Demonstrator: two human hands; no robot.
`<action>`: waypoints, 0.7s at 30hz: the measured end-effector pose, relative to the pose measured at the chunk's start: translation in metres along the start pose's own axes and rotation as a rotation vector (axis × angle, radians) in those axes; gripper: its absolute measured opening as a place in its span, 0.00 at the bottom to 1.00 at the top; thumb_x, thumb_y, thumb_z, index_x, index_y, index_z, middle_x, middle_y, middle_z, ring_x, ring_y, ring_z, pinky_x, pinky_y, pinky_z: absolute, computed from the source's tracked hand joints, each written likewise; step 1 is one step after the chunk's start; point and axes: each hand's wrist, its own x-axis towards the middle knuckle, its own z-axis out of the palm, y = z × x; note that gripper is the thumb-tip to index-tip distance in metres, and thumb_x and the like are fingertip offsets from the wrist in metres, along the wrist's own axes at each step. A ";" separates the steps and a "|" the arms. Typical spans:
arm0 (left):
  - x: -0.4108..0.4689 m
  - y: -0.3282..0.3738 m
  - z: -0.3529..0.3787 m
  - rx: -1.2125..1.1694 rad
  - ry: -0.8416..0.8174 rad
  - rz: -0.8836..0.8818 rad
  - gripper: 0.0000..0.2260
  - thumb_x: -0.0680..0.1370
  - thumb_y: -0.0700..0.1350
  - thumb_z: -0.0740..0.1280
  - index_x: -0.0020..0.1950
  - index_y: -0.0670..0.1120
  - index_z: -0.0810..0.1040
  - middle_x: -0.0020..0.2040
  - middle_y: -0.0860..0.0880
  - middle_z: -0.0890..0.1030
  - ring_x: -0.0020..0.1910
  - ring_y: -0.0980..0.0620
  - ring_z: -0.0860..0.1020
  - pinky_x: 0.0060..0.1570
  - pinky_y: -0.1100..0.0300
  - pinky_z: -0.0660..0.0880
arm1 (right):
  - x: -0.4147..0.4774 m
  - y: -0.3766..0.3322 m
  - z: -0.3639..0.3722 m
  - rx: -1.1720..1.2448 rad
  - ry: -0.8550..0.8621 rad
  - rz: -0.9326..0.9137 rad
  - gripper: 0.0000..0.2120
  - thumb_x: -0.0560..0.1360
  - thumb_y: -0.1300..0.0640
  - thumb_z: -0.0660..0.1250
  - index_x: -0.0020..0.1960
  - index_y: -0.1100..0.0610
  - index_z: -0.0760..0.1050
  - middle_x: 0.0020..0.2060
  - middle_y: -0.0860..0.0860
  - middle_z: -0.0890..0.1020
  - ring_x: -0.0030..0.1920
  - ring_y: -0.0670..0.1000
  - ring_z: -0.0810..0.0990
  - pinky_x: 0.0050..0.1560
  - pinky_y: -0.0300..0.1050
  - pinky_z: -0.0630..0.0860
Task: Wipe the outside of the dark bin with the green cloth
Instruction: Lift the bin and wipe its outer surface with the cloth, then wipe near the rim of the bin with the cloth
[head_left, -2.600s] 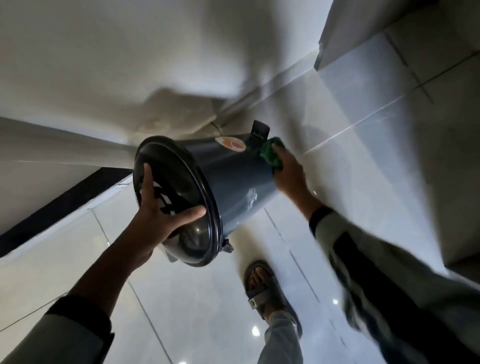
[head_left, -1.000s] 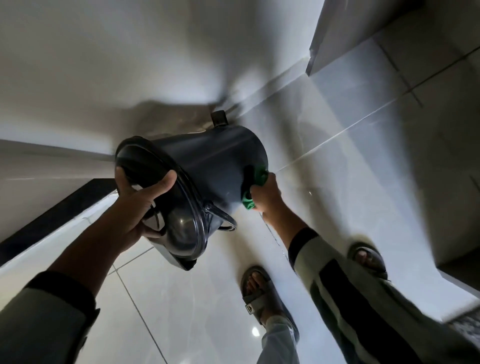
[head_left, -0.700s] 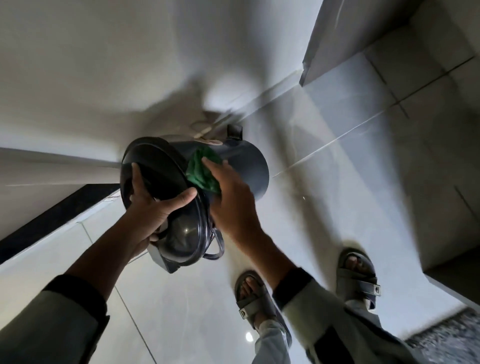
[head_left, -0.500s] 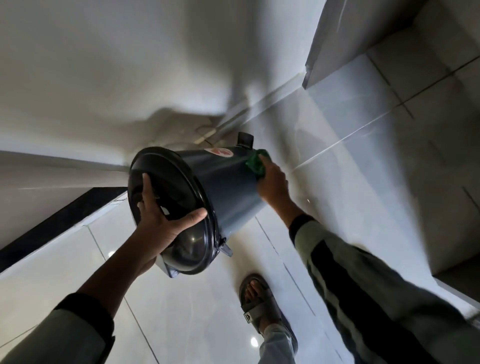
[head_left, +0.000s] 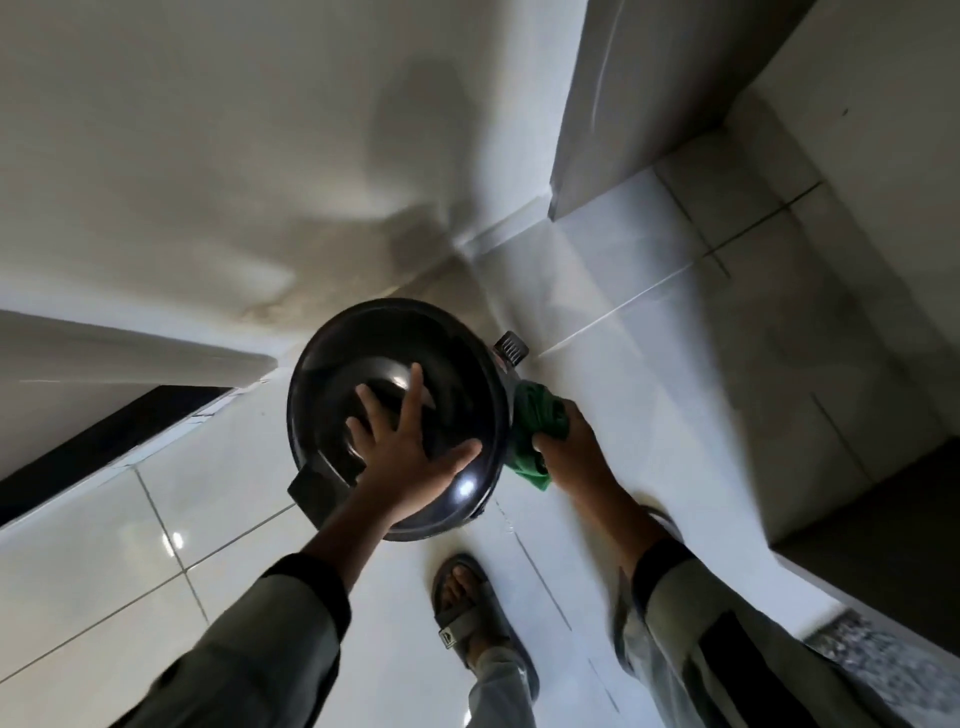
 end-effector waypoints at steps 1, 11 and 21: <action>0.001 0.007 0.009 0.016 -0.032 0.016 0.47 0.71 0.66 0.70 0.77 0.67 0.40 0.80 0.41 0.30 0.77 0.30 0.34 0.73 0.32 0.45 | -0.003 0.002 -0.011 -0.020 0.030 0.016 0.21 0.69 0.65 0.64 0.61 0.57 0.70 0.46 0.52 0.78 0.48 0.56 0.78 0.42 0.42 0.73; -0.034 0.074 0.023 -0.013 0.073 0.005 0.29 0.80 0.62 0.60 0.77 0.51 0.64 0.79 0.40 0.63 0.77 0.38 0.60 0.73 0.42 0.59 | -0.055 -0.038 -0.080 -0.144 0.320 -0.090 0.20 0.69 0.60 0.67 0.59 0.56 0.67 0.50 0.58 0.81 0.48 0.61 0.79 0.43 0.45 0.71; -0.226 0.168 -0.094 -0.900 0.269 0.123 0.10 0.74 0.48 0.74 0.54 0.47 0.82 0.49 0.44 0.87 0.50 0.44 0.85 0.50 0.46 0.83 | -0.250 -0.198 -0.118 -0.032 -0.157 -0.487 0.17 0.79 0.62 0.57 0.56 0.45 0.80 0.56 0.45 0.83 0.58 0.43 0.79 0.55 0.34 0.76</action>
